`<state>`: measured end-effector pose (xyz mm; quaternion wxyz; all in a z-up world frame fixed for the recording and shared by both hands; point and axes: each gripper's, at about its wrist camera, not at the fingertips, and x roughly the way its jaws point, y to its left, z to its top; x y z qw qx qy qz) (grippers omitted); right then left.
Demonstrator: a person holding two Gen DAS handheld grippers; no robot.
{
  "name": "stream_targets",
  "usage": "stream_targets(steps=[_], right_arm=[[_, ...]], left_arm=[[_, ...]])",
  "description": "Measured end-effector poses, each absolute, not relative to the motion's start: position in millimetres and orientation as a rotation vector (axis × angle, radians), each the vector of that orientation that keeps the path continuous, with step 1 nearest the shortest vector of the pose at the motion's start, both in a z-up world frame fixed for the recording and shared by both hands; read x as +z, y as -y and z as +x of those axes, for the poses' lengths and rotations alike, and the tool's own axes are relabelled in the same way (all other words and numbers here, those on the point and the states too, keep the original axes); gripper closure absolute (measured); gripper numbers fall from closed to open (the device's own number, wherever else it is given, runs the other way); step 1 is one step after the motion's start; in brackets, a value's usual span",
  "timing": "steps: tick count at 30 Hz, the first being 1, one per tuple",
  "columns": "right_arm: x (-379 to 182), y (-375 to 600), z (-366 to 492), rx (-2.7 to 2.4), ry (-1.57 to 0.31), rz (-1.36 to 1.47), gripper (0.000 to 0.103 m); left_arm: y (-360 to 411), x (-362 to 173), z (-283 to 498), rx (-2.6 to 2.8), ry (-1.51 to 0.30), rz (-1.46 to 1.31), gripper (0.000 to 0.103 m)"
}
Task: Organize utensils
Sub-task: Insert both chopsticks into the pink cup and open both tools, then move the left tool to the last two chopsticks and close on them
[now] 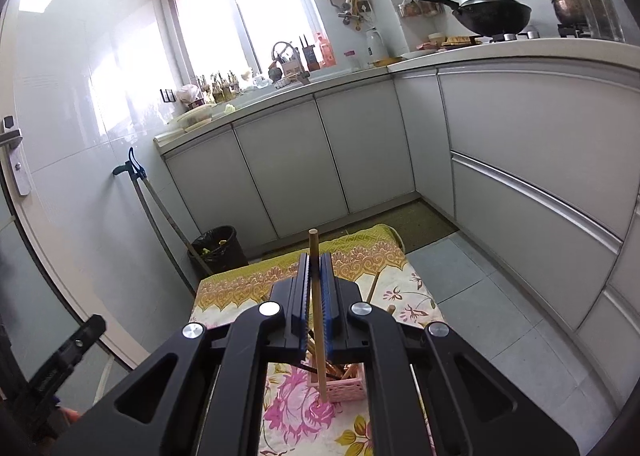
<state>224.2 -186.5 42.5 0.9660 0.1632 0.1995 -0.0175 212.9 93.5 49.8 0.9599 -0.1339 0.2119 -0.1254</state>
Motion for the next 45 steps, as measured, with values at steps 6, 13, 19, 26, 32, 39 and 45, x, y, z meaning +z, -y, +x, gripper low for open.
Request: stream_targets(steps=[6,13,19,26,32,39,45], right_arm=[[24.1,177.1,251.5,-0.057,-0.417,0.288,0.098],[11.0,168.4,261.1,-0.072,-0.384,0.264,0.098],[19.1,167.7,267.8,-0.077,-0.363,0.268,0.098],[-13.5,170.0,283.1,-0.091,-0.455,0.301,0.097],[-57.3,190.4,294.7,-0.097,-0.612,0.417,0.063],[-32.5,224.1,206.4,-0.110,-0.381,0.525,0.006],[-61.1,254.8,135.0,-0.184,-0.491,0.578,0.006]], left_arm=[[-100.2,46.4,218.3,-0.257,-0.447,-0.283,0.054],[-100.2,42.8,216.6,-0.260,-0.455,-0.270,0.054],[-101.6,43.5,216.1,-0.274,-0.455,-0.268,0.054],[-98.3,41.0,217.6,-0.289,-0.467,-0.258,0.054],[-93.0,40.8,216.4,-0.324,-0.486,-0.244,0.053],[-68.9,31.1,210.4,-0.368,-0.527,-0.162,0.022],[-31.7,15.1,197.4,-0.436,-0.581,-0.039,0.007]])
